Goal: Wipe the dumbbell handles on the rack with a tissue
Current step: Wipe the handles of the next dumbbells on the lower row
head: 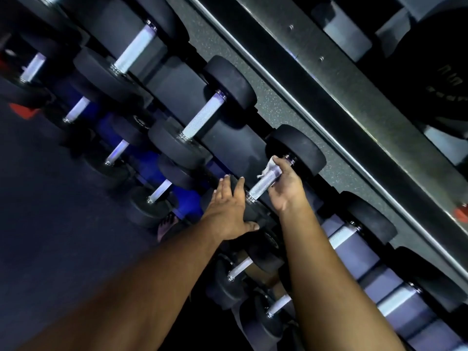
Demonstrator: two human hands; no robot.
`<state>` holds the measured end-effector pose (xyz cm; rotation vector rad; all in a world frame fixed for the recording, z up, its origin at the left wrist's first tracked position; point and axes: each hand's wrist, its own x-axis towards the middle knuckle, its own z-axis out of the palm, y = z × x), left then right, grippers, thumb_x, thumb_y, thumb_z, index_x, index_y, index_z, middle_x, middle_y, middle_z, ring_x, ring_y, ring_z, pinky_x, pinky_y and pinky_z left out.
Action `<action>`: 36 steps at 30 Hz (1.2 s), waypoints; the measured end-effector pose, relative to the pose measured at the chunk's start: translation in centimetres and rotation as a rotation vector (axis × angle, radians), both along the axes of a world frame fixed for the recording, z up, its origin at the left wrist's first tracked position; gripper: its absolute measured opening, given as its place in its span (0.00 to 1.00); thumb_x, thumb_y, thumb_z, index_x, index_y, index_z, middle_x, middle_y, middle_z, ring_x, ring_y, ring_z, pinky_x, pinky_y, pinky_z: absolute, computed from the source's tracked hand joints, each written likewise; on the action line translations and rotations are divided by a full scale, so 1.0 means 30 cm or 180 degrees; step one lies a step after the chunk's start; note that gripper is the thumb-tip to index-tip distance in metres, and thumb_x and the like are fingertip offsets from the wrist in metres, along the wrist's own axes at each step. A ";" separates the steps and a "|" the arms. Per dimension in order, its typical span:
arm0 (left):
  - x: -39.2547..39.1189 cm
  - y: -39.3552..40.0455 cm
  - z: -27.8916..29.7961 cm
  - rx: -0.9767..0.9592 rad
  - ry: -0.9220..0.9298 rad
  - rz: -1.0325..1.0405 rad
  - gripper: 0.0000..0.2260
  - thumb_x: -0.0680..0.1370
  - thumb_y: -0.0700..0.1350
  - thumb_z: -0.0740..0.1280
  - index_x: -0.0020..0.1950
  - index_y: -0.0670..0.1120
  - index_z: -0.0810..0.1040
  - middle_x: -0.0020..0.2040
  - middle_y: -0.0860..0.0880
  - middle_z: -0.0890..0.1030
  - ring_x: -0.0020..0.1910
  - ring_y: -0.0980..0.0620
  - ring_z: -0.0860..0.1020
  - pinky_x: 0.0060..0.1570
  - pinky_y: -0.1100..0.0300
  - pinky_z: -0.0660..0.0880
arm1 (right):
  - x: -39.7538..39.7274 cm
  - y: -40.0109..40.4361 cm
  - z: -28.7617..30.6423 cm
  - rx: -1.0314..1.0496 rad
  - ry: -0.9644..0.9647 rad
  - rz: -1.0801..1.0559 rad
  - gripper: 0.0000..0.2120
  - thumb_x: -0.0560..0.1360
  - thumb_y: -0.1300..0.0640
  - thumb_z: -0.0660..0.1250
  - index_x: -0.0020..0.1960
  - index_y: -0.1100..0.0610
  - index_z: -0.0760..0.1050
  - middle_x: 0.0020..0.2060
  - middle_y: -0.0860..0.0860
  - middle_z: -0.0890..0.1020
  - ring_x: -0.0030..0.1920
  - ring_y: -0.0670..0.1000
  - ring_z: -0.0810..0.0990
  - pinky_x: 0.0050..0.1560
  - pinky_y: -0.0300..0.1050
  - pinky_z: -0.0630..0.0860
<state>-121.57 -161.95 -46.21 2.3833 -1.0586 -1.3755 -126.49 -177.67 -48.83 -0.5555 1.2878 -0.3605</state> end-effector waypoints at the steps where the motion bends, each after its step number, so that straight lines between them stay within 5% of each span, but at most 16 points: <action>1: -0.002 0.002 -0.004 0.0011 -0.0016 -0.0001 0.58 0.72 0.64 0.74 0.81 0.48 0.33 0.80 0.39 0.32 0.80 0.42 0.35 0.80 0.48 0.42 | -0.011 0.009 -0.010 -0.0083 0.0090 -0.0004 0.05 0.74 0.58 0.69 0.42 0.57 0.75 0.32 0.51 0.75 0.33 0.50 0.75 0.40 0.43 0.73; 4: 0.001 -0.001 -0.008 0.0008 -0.0009 0.0028 0.58 0.71 0.63 0.75 0.81 0.48 0.33 0.80 0.39 0.32 0.80 0.42 0.35 0.80 0.48 0.41 | -0.003 0.049 -0.010 -0.0175 0.0447 0.0055 0.25 0.65 0.53 0.77 0.58 0.61 0.76 0.43 0.54 0.79 0.44 0.53 0.79 0.45 0.45 0.77; 8: 0.005 -0.004 -0.002 -0.0029 0.0013 0.0041 0.58 0.71 0.64 0.75 0.82 0.48 0.34 0.80 0.39 0.32 0.80 0.42 0.35 0.79 0.49 0.41 | 0.010 0.072 0.003 0.0289 0.0275 0.0277 0.05 0.77 0.56 0.69 0.46 0.57 0.75 0.35 0.53 0.74 0.32 0.50 0.76 0.35 0.42 0.77; 15: -0.002 -0.001 -0.020 0.0001 -0.0044 -0.0005 0.59 0.71 0.65 0.74 0.81 0.47 0.33 0.80 0.37 0.32 0.80 0.41 0.35 0.80 0.48 0.41 | -0.041 0.146 -0.005 -0.0139 0.0571 0.0492 0.16 0.71 0.57 0.74 0.55 0.59 0.74 0.36 0.55 0.79 0.36 0.54 0.79 0.40 0.48 0.79; 22: 0.000 0.005 -0.016 -0.0056 0.0016 0.0013 0.58 0.72 0.64 0.74 0.81 0.49 0.33 0.80 0.38 0.33 0.80 0.41 0.35 0.80 0.47 0.42 | -0.031 0.041 -0.022 0.0390 0.0100 0.0413 0.04 0.78 0.56 0.68 0.52 0.56 0.77 0.37 0.54 0.80 0.37 0.51 0.80 0.42 0.48 0.81; 25: 0.000 0.005 -0.021 -0.0088 -0.0003 0.0020 0.58 0.72 0.64 0.74 0.81 0.48 0.33 0.80 0.38 0.33 0.80 0.40 0.36 0.80 0.47 0.42 | -0.073 0.110 -0.020 -0.0280 0.0294 0.1044 0.01 0.79 0.60 0.67 0.49 0.58 0.77 0.36 0.54 0.81 0.37 0.50 0.81 0.42 0.46 0.79; 30: 0.000 0.006 -0.026 -0.0104 -0.0016 -0.0012 0.59 0.71 0.65 0.74 0.81 0.48 0.32 0.80 0.37 0.34 0.81 0.39 0.37 0.80 0.47 0.42 | -0.161 0.182 -0.007 -0.1190 0.1450 0.1363 0.07 0.79 0.57 0.65 0.48 0.56 0.81 0.38 0.51 0.85 0.41 0.54 0.82 0.44 0.47 0.79; 34: -0.001 0.006 -0.024 -0.0131 -0.0048 -0.0021 0.60 0.71 0.65 0.74 0.80 0.49 0.30 0.80 0.37 0.34 0.80 0.40 0.36 0.80 0.46 0.42 | -0.164 0.152 0.094 -0.3307 0.1746 0.2202 0.20 0.79 0.62 0.60 0.69 0.53 0.76 0.56 0.48 0.83 0.55 0.47 0.81 0.61 0.42 0.75; 36: 0.000 0.009 -0.025 -0.0135 -0.0051 -0.0042 0.59 0.71 0.65 0.74 0.80 0.48 0.30 0.80 0.36 0.34 0.80 0.40 0.36 0.79 0.46 0.41 | -0.131 0.099 0.107 -0.4179 0.1758 0.3625 0.27 0.77 0.62 0.50 0.74 0.56 0.70 0.70 0.54 0.75 0.71 0.51 0.72 0.73 0.44 0.64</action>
